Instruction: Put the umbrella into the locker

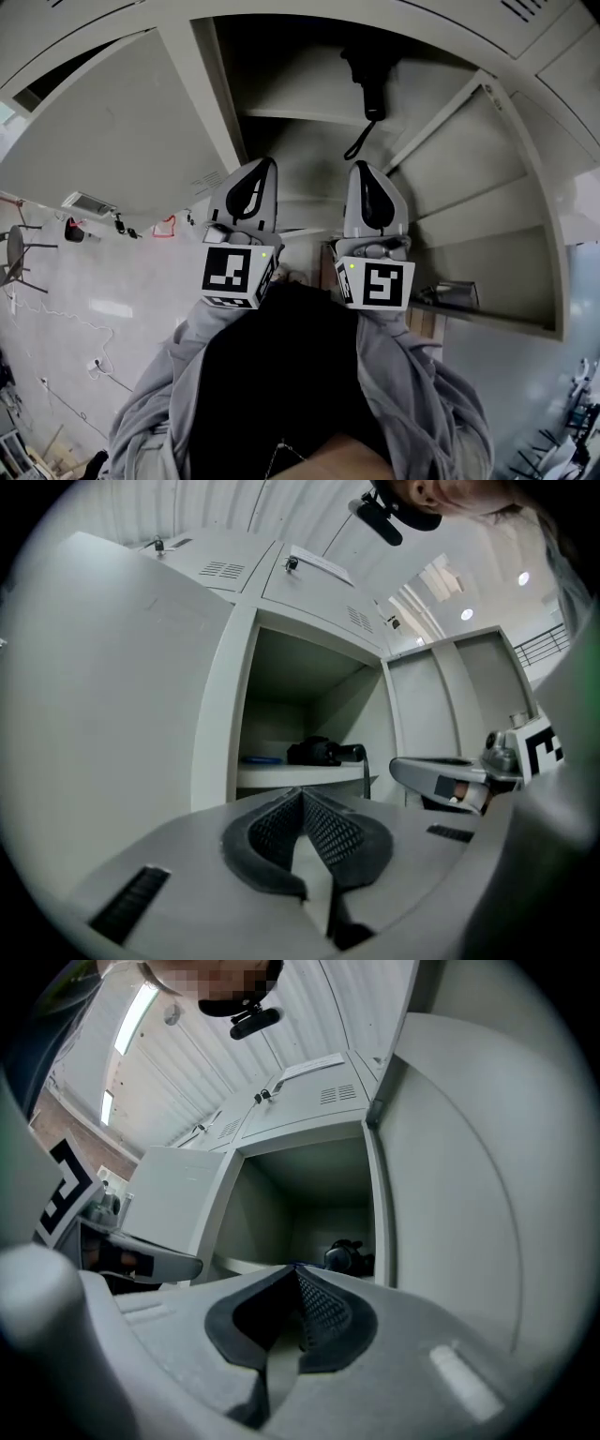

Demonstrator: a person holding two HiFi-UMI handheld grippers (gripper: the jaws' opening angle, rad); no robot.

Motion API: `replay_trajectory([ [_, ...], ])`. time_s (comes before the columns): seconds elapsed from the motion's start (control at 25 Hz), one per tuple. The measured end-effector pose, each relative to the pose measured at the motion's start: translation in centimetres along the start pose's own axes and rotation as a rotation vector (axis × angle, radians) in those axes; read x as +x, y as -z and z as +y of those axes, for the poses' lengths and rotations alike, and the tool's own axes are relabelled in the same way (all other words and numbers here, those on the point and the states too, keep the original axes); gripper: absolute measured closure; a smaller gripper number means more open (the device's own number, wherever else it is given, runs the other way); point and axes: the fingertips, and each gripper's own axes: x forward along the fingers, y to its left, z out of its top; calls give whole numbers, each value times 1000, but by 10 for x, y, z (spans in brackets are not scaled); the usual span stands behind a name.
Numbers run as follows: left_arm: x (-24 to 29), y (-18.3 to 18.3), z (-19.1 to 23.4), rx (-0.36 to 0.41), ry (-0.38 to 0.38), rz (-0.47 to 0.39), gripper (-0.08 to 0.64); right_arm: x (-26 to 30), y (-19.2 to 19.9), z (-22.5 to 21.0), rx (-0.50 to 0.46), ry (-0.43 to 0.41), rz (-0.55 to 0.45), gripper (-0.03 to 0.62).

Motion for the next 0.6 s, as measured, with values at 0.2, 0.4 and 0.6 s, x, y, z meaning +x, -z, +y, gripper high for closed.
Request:
replay_trajectory([
  [0.2, -4, 22, -1, -29, -4, 21, 554, -10, 25, 9, 1, -8, 54, 589],
  [0.4, -4, 27, -8, -40, 23, 20, 554, -13, 32, 12, 8, -16, 67, 589],
  [0.6, -3, 30, -12, -38, 36, 37, 554, -15, 33, 9, 28, -5, 76, 589],
])
